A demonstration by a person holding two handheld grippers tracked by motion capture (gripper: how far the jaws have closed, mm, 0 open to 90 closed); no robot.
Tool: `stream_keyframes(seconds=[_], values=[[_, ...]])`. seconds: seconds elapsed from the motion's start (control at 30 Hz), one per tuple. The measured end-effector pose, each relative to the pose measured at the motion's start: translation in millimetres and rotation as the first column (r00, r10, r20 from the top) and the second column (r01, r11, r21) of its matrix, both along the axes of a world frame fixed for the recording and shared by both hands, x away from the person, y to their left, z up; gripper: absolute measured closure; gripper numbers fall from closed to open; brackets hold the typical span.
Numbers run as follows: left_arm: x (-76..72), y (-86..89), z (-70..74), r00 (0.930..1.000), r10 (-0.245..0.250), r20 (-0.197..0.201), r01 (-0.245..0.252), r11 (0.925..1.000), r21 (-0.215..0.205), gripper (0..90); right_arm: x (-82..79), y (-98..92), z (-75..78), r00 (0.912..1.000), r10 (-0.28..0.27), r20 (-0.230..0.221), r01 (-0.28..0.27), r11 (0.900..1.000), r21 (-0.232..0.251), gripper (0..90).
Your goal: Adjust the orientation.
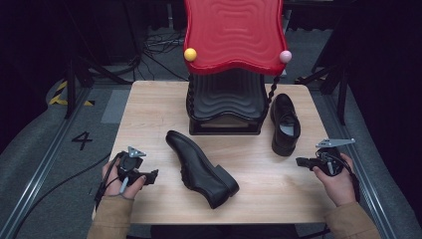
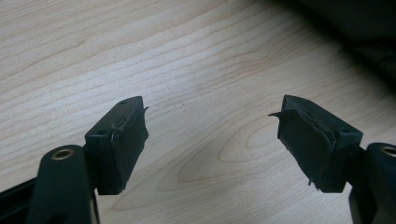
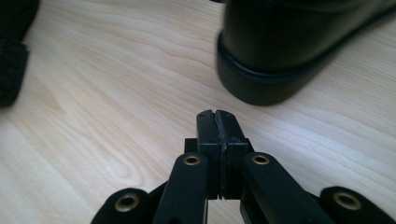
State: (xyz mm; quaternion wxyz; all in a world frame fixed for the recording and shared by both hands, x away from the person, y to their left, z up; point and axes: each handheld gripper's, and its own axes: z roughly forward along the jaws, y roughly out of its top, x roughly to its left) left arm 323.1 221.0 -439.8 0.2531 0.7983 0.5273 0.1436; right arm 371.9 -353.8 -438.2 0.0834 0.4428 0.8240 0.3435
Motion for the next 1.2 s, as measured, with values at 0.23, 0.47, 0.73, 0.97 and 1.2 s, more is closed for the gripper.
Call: stream_keyframes(seconds=[0.23, 0.47, 0.73, 0.97, 1.2], values=[[-0.6, -2.5, 5.8, 0.9999, -0.013, 0.000, 0.013, 0.9999, -0.009, 24.4, -5.9, 16.6, 15.5, 0.9976, 0.067, 0.016, -0.067, 0.998, 0.005, 90.0], [-2.4, -5.9, 9.8, 0.9992, -0.039, 0.001, 0.039, 0.9992, 0.000, 24.0, -9.4, 42.3, 33.5, 0.9886, 0.147, 0.033, -0.147, 0.989, 0.006, 90.0], [-6.2, -4.6, 17.2, 0.9989, -0.040, 0.023, 0.040, 0.9991, -0.016, 25.8, -8.8, 87.2, 48.4, 0.9638, 0.264, 0.038, -0.265, 0.964, 0.010, 90.0], [-10.0, -4.0, 20.3, 0.9990, -0.043, 0.015, 0.043, 0.9988, -0.023, 25.8, -7.3, 117.5, 54.0, 0.9420, 0.333, 0.039, -0.335, 0.942, 0.039, 90.0], [-14.2, -2.6, 21.0, 0.9992, -0.039, 0.001, 0.039, 0.9986, -0.037, 25.8, -7.0, 144.6, 53.3, 0.9195, 0.393, 0.007, -0.393, 0.919, 0.039, 90.0]])
